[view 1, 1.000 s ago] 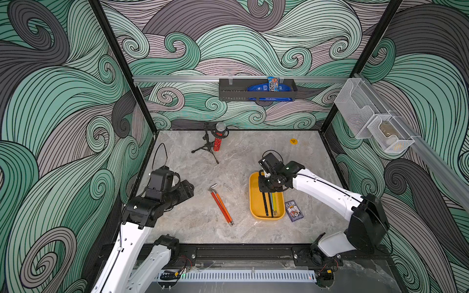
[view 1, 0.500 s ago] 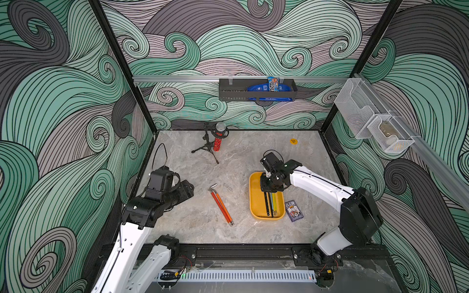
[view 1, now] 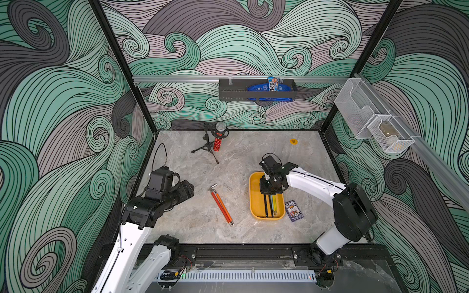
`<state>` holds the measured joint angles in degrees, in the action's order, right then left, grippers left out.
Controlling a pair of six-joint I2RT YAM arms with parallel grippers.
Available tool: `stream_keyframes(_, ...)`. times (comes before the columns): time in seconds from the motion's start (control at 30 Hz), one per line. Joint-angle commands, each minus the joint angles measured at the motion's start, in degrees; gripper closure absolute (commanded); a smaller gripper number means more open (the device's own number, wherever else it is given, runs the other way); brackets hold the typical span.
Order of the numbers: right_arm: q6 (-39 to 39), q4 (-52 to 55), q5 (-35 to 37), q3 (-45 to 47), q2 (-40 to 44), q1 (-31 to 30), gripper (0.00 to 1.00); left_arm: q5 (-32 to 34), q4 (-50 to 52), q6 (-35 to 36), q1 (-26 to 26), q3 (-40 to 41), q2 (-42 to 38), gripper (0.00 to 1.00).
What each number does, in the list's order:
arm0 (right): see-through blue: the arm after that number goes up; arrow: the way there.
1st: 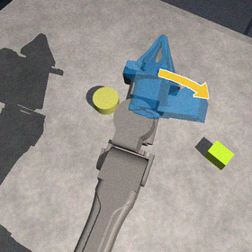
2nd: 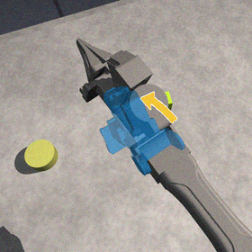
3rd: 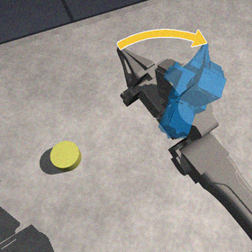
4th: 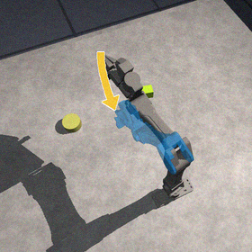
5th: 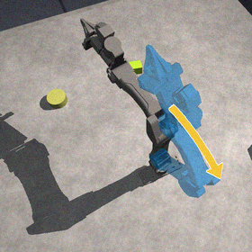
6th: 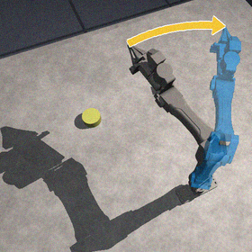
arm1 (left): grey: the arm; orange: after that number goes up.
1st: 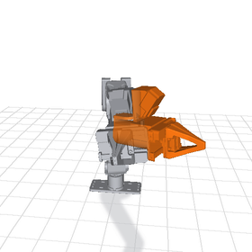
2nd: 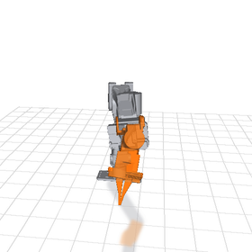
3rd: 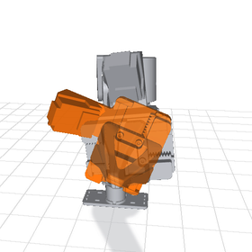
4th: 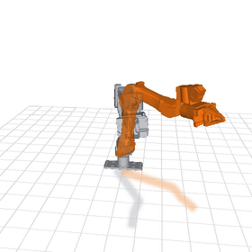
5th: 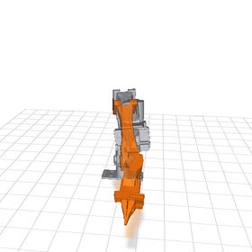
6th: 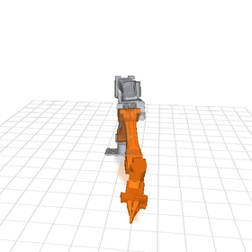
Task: Put the hex key on the desktop into the storage box
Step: Place the Allen key in the storage box.
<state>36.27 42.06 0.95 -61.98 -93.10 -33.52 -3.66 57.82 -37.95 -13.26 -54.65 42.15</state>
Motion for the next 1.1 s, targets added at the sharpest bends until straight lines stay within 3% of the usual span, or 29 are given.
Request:
stream_keyframes(0.0,-0.7,-1.5,0.7,-0.2,-0.3,0.4,1.00,-0.5,-0.6,0.4,-0.2,-1.7,-0.1,0.27)
stream_keyframes(0.3,-0.4,-1.4,1.5,1.8,1.4,-0.2,1.00,-0.6,-0.9,0.3,-0.2,-1.3,-0.1,0.27)
stream_keyframes(0.8,-2.6,-4.1,3.5,-0.4,-5.3,0.0,1.00,-0.6,-0.7,0.4,-0.2,-1.3,-0.1,0.27)
stream_keyframes(0.9,-2.8,-4.2,3.7,-0.2,-4.8,-0.1,0.80,-0.6,-0.7,0.4,-0.2,-1.2,-0.2,0.27)
stream_keyframes(1.07,-3.1,-4.0,3.6,-1.0,-2.9,-0.3,0.61,-0.7,-0.9,0.3,-0.2,-1.1,-0.1,0.27)
